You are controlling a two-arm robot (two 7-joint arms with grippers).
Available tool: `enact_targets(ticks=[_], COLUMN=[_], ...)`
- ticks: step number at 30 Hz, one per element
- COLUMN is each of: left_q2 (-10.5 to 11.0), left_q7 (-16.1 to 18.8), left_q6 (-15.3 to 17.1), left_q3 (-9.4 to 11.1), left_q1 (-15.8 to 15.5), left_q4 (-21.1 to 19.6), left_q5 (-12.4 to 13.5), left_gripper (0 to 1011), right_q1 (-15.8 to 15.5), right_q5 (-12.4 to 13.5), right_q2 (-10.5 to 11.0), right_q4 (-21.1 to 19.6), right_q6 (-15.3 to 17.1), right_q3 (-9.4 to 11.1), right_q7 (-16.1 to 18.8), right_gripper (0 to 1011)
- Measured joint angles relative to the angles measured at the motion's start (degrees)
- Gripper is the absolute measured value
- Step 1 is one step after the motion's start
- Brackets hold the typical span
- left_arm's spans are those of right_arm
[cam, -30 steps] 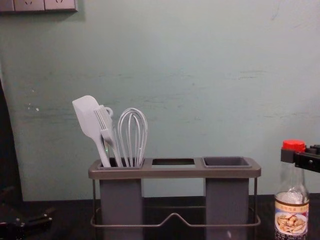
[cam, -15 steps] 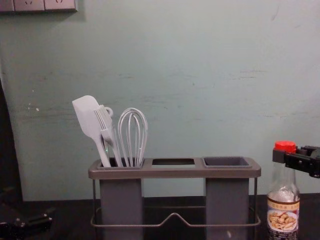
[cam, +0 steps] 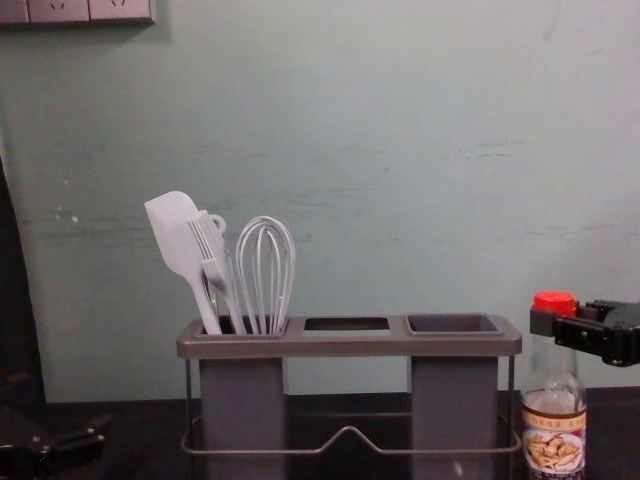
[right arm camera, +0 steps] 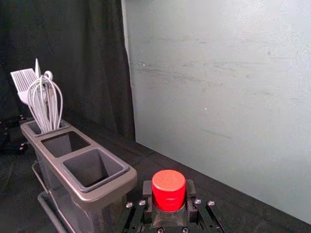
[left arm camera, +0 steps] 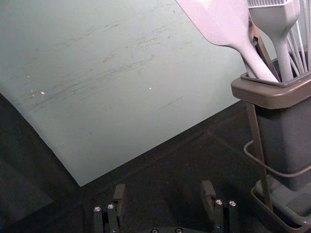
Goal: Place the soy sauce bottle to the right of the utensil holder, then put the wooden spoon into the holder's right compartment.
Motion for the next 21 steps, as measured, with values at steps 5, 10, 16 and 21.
enact_targets(ticks=[5, 10, 16, 21], left_q2=[0.0, 0.0, 0.0, 0.0], left_q7=[0.0, 0.0, 0.0, 0.0], left_q6=[0.0, 0.0, 0.0, 0.0], left_q3=[0.0, 0.0, 0.0, 0.0], left_q1=[0.0, 0.0, 0.0, 0.0], left_q4=[0.0, 0.0, 0.0, 0.0], left_q5=[0.0, 0.0, 0.0, 0.0], left_gripper=[1011, 1012, 1012, 1011], right_q1=[-0.56, -1.32, -1.66, -1.95], right_q5=[-0.16, -0.36, -0.66, -0.46], right_q2=[0.07, 0.22, 0.24, 0.15], right_q4=[-0.58, -1.54, -1.83, -1.78], right_q6=[0.16, 0.05, -0.24, -0.38], right_q3=[0.15, 0.4, 0.58, 0.84], right_q7=[-0.15, -0.51, -0.62, -0.52], right_gripper=[381, 381, 381, 381])
